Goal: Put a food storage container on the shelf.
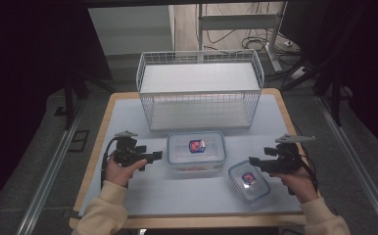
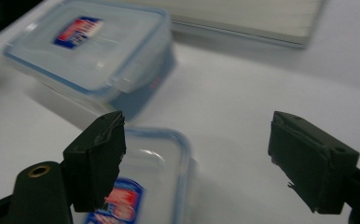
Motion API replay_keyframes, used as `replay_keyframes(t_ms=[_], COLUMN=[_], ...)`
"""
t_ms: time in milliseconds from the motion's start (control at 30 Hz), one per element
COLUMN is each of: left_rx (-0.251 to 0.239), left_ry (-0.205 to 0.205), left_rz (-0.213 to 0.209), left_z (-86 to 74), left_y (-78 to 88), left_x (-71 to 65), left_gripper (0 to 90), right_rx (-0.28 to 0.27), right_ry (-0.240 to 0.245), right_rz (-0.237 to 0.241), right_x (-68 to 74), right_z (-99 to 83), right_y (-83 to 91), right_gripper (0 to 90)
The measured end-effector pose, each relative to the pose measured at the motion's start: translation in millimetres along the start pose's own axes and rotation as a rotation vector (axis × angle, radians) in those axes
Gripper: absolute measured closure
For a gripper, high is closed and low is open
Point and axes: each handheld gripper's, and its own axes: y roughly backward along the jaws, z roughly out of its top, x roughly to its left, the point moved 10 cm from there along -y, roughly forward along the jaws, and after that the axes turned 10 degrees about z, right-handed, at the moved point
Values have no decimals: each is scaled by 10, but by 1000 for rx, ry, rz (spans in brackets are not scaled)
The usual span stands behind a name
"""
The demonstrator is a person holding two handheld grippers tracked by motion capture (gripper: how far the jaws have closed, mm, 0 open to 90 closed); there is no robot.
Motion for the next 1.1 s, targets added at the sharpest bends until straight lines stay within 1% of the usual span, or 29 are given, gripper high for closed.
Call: replay_keyframes(t_ms=[33, 67, 100, 133, 200, 233, 267, 300, 333, 367, 400, 433, 467, 500, 567, 600, 633, 667, 700, 733, 767, 800, 900, 933, 1033, 1067, 1100], left_rx=[3, 16, 16, 26, 40, 40, 47, 47, 52, 52, 59, 59, 71, 71, 85, 98, 105, 105, 108, 109, 113, 119, 126, 128, 133, 139, 139], left_ry=[3, 9, 9, 12, 9, 9, 6, 6, 7, 7, 16, 16, 13, 13, 14, 23, 21, 21, 28, 32, 36, 36, 36, 44, 42, 41, 41], left_rz=[-16, -48, -48, -57, -70, -70, -76, -76, -78, -78, -86, -86, -91, -91, -103, -118, -125, -125, -129, -138, -144, -147, -163, -174, -176, -188, -188], left_z=[16, 34, 34, 54, 77, 77, 104, 104, 124, 124, 132, 132, 123, 123, 99, 71, 58, 58, 50, 47, 41, 37, 27, 23, 15, 5, 5], left_y=[-10, -52, -52, -107, -159, -159, -204, -204, -242, -242, -274, -274, -305, -305, -337, -361, -373, -373, -386, -397, -411, -418, -452, -474, -494, -510, -510], left_x=[-25, -75, -75, -110, -140, -140, -163, -163, -164, -164, -170, -170, -176, -176, -192, -198, -195, -195, -196, -200, -206, -209, -230, -243, -255, -267, -267], left_gripper=[184, 181, 180, 180, 181, 181, 181, 181, 182, 182, 182, 182, 182, 182, 181, 180, 181, 182, 183, 183, 186, 188, 194, 200, 215, 224, 233], right_rx=[0, 16, 16, 33, 55, 55, 82, 82, 102, 102, 117, 117, 143, 143, 163, 183, 190, 190, 199, 199, 205, 215, 229, 231, 239, 250, 250], right_ry=[0, 1, 1, -2, -1, -1, -1, -1, -12, -12, -24, -24, -33, -33, -36, -50, -58, -58, -79, -79, -92, -115, -146, -156, -156, -165, -165], right_rz=[0, 21, 21, 45, 58, 58, 63, 63, 69, 69, 80, 80, 91, 91, 103, 119, 129, 129, 148, 148, 157, 169, 178, 199, 211, 222, 222], right_x=[0, 62, 62, 116, 155, 155, 183, 183, 203, 203, 219, 219, 221, 221, 223, 222, 222, 222, 216, 216, 208, 193, 127, 118, 111, 116, 116], right_z=[0, 47, 47, 100, 154, 154, 205, 205, 265, 265, 299, 299, 315, 315, 321, 318, 322, 322, 330, 330, 329, 323, 306, 308, 309, 311, 311], right_y=[0, -99, -99, -205, -313, -313, -413, -413, -514, -514, -594, -594, -683, -683, -778, -869, -905, -905, -975, -975, -1007, -1043, -1112, -1128, -1136, -1141, -1141], right_gripper=[186, 182, 182, 181, 179, 179, 174, 174, 171, 171, 168, 168, 166, 166, 160, 151, 150, 150, 148, 148, 144, 143, 137, 140, 140, 148, 148])
